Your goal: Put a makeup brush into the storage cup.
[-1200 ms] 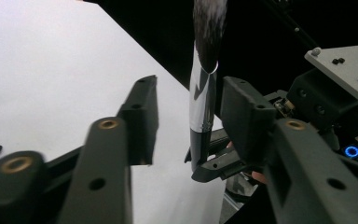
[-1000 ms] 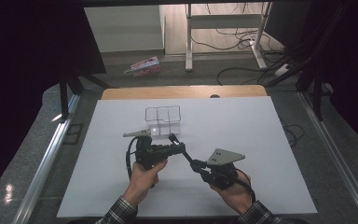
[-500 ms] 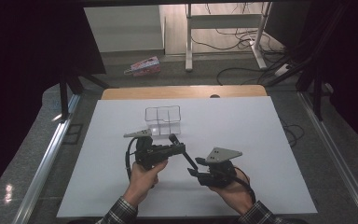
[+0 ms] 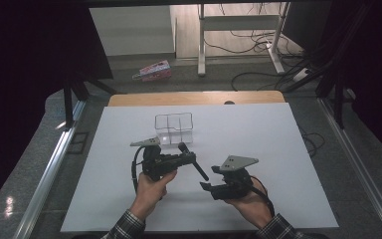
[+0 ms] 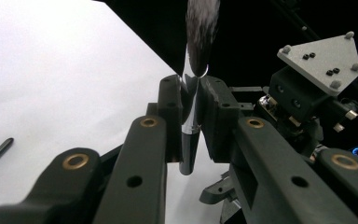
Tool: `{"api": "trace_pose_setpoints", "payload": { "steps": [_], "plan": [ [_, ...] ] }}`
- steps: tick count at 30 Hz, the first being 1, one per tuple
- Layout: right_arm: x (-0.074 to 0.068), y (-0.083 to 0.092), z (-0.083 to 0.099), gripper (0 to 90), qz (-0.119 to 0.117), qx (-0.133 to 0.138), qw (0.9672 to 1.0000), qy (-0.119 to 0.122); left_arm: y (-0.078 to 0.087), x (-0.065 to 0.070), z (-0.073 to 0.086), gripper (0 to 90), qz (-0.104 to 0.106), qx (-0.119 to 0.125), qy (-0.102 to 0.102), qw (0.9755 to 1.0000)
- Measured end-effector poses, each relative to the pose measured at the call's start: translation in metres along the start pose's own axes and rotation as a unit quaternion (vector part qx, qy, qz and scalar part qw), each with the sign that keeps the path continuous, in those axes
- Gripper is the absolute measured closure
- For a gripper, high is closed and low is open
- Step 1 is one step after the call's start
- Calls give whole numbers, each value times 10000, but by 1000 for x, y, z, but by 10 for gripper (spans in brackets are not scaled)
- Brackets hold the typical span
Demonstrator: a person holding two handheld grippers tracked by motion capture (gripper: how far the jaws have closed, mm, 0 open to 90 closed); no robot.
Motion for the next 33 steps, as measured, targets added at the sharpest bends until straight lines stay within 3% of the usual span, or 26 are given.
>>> {"api": "trace_pose_setpoints", "payload": {
  "steps": [8,19,33],
  "plan": [
    [3,2,3,266,-92,-30,9998,-160,5,-3,0,790,-142,8,-102,9998],
    [8,3,12,158,-63,-180,9997,-167,12,-6,-1,789,-381,70,-211,9990],
    [13,8,20,77,-22,-291,9994,-167,27,-12,-5,790,-891,96,-533,9946]
  ]
}}
Point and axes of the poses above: each handheld gripper's, and its own axes: y roughly backward along the jaws, z roughly out of its underside, x roughly to its right, the point moved 9 cm from there along -y, roughly forward along the jaws, and after that the axes turned 15 degrees about y, right-handed, at the moved point
